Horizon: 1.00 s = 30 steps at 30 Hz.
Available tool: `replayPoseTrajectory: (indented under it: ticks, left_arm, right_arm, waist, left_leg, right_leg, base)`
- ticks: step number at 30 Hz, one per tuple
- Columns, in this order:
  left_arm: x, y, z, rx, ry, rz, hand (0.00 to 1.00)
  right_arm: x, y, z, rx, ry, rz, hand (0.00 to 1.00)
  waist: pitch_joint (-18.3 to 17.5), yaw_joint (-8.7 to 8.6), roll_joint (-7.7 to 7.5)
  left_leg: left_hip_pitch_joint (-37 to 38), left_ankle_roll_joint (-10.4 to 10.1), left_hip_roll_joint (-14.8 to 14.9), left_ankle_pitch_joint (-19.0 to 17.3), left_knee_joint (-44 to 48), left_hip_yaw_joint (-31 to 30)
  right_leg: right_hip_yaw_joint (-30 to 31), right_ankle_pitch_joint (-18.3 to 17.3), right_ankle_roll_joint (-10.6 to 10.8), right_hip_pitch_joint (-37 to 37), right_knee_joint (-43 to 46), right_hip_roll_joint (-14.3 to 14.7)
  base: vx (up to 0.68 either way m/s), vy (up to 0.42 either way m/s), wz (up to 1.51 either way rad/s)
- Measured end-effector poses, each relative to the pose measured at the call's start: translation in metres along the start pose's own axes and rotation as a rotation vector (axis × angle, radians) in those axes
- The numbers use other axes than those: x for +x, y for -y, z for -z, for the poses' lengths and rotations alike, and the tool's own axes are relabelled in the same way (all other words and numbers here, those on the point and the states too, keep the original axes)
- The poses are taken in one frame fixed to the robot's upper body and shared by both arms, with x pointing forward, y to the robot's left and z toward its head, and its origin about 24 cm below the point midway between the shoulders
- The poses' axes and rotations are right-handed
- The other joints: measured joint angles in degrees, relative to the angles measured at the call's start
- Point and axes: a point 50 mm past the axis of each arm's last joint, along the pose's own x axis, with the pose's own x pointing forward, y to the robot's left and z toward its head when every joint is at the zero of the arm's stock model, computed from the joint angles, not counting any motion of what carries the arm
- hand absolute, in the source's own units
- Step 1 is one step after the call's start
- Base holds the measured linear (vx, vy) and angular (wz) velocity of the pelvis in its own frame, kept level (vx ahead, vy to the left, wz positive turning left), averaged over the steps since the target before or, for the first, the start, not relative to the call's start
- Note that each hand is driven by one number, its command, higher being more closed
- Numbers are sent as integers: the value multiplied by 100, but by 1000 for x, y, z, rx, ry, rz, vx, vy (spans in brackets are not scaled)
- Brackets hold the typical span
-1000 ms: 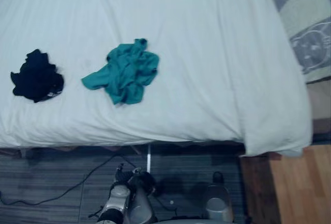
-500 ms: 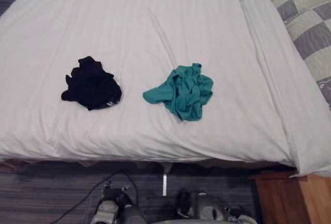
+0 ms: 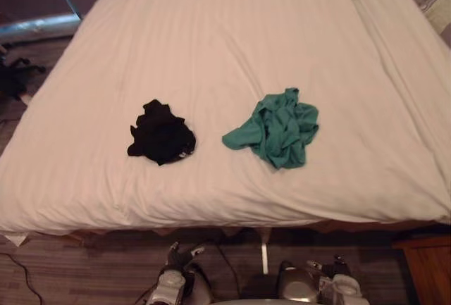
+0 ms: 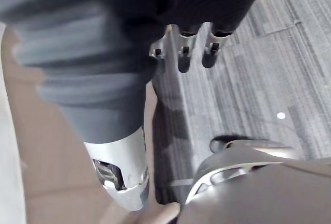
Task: Tidy the bed and pick cloth on bed and put in laundry
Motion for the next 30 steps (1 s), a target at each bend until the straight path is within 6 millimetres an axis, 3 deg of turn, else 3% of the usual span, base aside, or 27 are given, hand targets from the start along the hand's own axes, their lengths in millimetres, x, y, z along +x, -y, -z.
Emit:
replayPoseTrajectory:
  ticks: [2,3,4,5,6,8,9,10,11,12,14,15,18,24,27,30]
  left_arm:
    - [-2,5,4,4,-12,14,0]
    - [-3,9,7,10,-21,25,0]
    - [0,3,2,44,-6,19,0]
    - [2,-6,3,85,3,6,0]
    - [4,-17,5,115,-1,-13,0]
    - [5,-22,7,122,-6,-18,0]
    - [4,-26,14,110,-27,-26,0]
    - [4,-27,15,104,-33,-29,0]
    - [4,-26,12,110,-24,-27,0]
    - [5,-22,8,136,-11,-9,0]
    - [5,-17,6,145,-10,8,0]
    - [2,-4,6,151,-8,44,0]
    - [-3,12,9,143,-18,95,0]
    - [-2,3,17,65,-57,58,0]
    - [-2,-23,36,-125,-147,-51,0]
    - [-13,-68,83,-390,-314,-270,0]
  right_arm:
    - [2,6,0,-42,1,10,0]
    - [3,11,1,-51,-3,14,0]
    - [1,1,9,-41,-35,-14,0]
    - [-2,-5,15,-32,-53,-38,0]
    - [-4,-13,12,-23,-40,-64,0]
    - [-3,-21,4,-32,-19,-85,0]
    - [-4,-37,-7,-70,4,-133,0]
    - [-5,-44,-9,-82,6,-158,0]
    - [-9,-53,-8,-91,11,-188,0]
    - [-9,-53,-11,-94,37,-197,0]
    - [-8,-48,-12,-94,43,-184,0]
    - [-8,-45,-6,-95,29,-179,0]
    - [-6,-37,-4,-102,26,-160,0]
    - [-6,-28,9,13,-44,-115,0]
    - [-3,-9,25,173,-131,-31,0]
    - [-8,25,57,325,-241,126,0]
  waist:
    - [-106,-5,161]
    - [-161,-9,247]
    - [-208,3,-158]
    - [-302,9,-292]
    - [-402,77,-479]
    - [-395,224,-430]
    - [-406,377,-408]
    - [-436,360,-460]
    - [-443,254,-472]
    - [-442,198,-469]
    - [-420,187,-434]
    - [-387,191,-282]
    - [-487,173,-48]
    - [-524,266,-162]
    - [-530,285,-171]
    - [-555,311,-94]
  left_leg:
    - [95,-249,34,297,-230,-139]
    - [141,-629,36,211,-252,-136]
    - [167,-903,-367,157,-166,-77]
    - [181,-838,-636,63,-180,-103]
    - [347,-755,-690,-84,-199,95]
    - [547,-702,-660,-125,-261,511]
    - [839,-637,-660,-150,-426,985]
    - [884,-594,-723,-175,-427,1059]
    - [891,-559,-690,-195,-405,1017]
    - [901,-514,-677,-170,-414,894]
    - [975,-506,-702,-163,-442,814]
    - [1150,-466,-710,-76,-640,808]
    - [1237,-470,-715,54,-936,843]
    - [1434,-450,-857,73,-1151,1177]
    - [1537,-449,-925,72,-1228,1201]
    - [1775,-451,-936,71,-1337,1319]
  right_leg:
    - [95,131,506,12,-152,-219]
    - [124,178,664,62,-231,-239]
    - [293,272,738,172,-454,-615]
    - [311,497,716,273,-676,-706]
    - [124,995,421,191,-679,-832]
    - [-420,1424,-145,5,-580,-832]
    - [-1863,1385,-781,-239,65,-1076]
    - [-2261,1069,-896,-364,518,-1194]
    - [-2251,616,-474,-428,949,-995]
    - [-1651,90,-159,-339,711,-251]
    - [-1331,14,-299,-112,307,92]
    - [-1377,139,-315,117,14,207]
    - [-1336,467,-260,267,-569,422]
    - [-1058,820,-182,374,-1076,477]
    - [-1075,959,-141,568,-1350,474]
    - [-1091,966,-128,805,-1466,498]
  base:
    - [144,611,-1]
    - [151,669,7]
    - [109,467,21]
    - [168,479,-8]
    - [116,281,-40]
    - [58,280,-111]
    - [11,273,-137]
    - [12,212,-99]
    - [-13,34,3]
    - [-20,-11,26]
    - [-24,10,22]
    - [-18,45,11]
    - [-8,41,-12]
    - [-1,59,-26]
    - [27,32,2]
    - [22,2,-2]
